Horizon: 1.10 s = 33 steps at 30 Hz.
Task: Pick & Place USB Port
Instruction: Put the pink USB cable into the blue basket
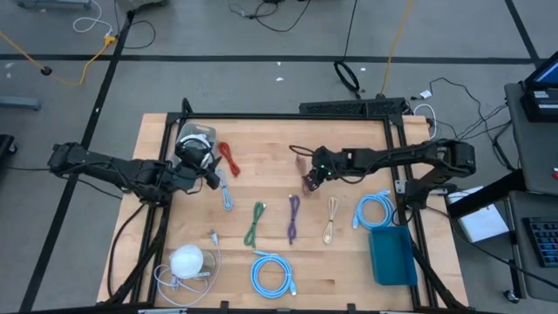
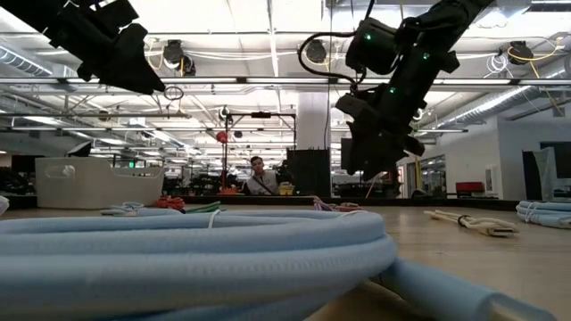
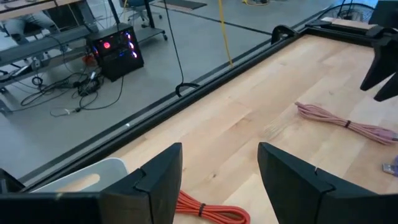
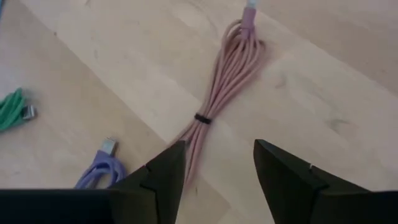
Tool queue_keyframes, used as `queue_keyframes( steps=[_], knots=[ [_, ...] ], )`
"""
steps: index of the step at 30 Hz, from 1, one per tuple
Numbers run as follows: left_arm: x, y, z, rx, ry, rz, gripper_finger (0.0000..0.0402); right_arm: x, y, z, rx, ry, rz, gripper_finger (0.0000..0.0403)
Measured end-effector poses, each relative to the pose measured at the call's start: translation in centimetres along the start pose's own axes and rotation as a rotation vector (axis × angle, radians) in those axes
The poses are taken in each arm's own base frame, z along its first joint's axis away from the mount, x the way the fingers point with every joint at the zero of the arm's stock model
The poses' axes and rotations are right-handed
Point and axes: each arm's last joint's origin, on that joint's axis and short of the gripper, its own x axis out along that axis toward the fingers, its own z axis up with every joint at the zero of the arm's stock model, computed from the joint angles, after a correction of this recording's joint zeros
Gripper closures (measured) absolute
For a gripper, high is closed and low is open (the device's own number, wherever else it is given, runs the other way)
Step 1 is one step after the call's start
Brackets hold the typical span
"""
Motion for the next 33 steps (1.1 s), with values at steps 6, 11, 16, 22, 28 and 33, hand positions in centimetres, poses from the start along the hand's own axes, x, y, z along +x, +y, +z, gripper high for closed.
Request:
queue_keyframes(
  steps=[6, 11, 16, 22, 28, 33],
  knots=[
    [-0.1, -0.1, 0.0, 0.01, 0.003, -0.019, 0.019, 1.4, 0.5, 0.6, 0.003, -0.083, 0.029, 0.0218],
    [-0.2, -0.2, -0.1, 0.015, 0.003, -0.029, 0.019, 4.6, 0.6, 0.3, -0.02, -0.027, 0.005, 0.0218],
    [-0.4, -0.4, -0.2, 0.022, 0.003, -0.044, 0.019, 7.0, 0.9, 0.1, -0.037, 0.022, -0.022, 0.0218],
    [-0.5, -0.3, -0.4, 0.041, 0.017, -0.042, 0.019, 8.0, 1.0, 0.0, -0.054, 0.037, -0.048, 0.0243],
    [-0.5, -0.1, -0.7, 0.04, 0.039, -0.022, 0.019, 7.1, 1.2, -0.3, -0.121, 0.037, -0.093, 0.0382],
    [-0.5, 0.0, -0.8, 0.047, 0.046, -0.013, 0.019, 2.7, 2.5, -0.9, -0.278, 0.033, -0.117, 0.0396]
  ],
)
